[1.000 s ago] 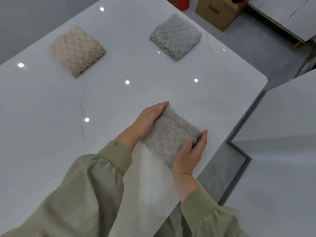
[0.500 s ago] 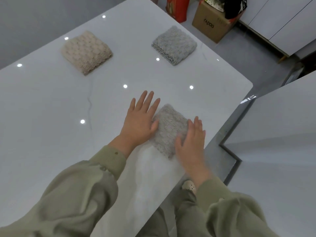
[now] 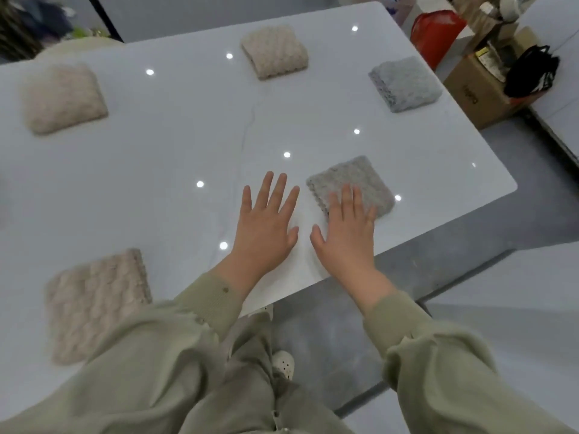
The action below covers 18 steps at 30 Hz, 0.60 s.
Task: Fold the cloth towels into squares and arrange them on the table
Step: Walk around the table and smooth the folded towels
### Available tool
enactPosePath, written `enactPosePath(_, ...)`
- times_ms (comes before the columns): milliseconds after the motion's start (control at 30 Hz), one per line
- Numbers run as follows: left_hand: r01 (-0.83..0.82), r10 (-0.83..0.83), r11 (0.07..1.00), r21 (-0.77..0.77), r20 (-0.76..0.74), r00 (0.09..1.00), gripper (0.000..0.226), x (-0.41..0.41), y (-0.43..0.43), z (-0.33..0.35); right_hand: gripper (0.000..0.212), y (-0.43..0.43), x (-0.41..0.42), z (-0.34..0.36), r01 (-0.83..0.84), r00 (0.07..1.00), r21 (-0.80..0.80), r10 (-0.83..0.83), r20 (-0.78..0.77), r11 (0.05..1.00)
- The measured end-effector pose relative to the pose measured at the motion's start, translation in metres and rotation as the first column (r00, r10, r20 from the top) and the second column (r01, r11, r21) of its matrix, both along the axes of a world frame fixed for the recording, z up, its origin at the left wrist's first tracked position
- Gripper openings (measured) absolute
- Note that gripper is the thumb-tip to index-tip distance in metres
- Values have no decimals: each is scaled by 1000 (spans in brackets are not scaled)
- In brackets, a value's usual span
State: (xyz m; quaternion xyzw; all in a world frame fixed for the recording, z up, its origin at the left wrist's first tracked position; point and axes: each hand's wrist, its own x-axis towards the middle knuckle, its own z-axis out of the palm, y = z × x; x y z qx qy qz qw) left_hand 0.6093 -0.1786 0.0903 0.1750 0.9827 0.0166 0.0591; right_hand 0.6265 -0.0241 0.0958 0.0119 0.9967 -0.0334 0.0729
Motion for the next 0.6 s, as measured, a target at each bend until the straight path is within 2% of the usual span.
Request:
enactPosePath(100,-78,78,996,46,12,997,67,43,-28,3,68,-30,21,0,-61,998,-4,61,21,998)
enactPosePath(333,-282,282,959,0,35,959,69,111,-127,13,68,-124,69,5,-177,984,-58,179,24,982)
enactPosePath(600,-419,414,900,120,61,908,69,133,-257,2,65,-251,85,-4,-211,976,-205,216,3,956)
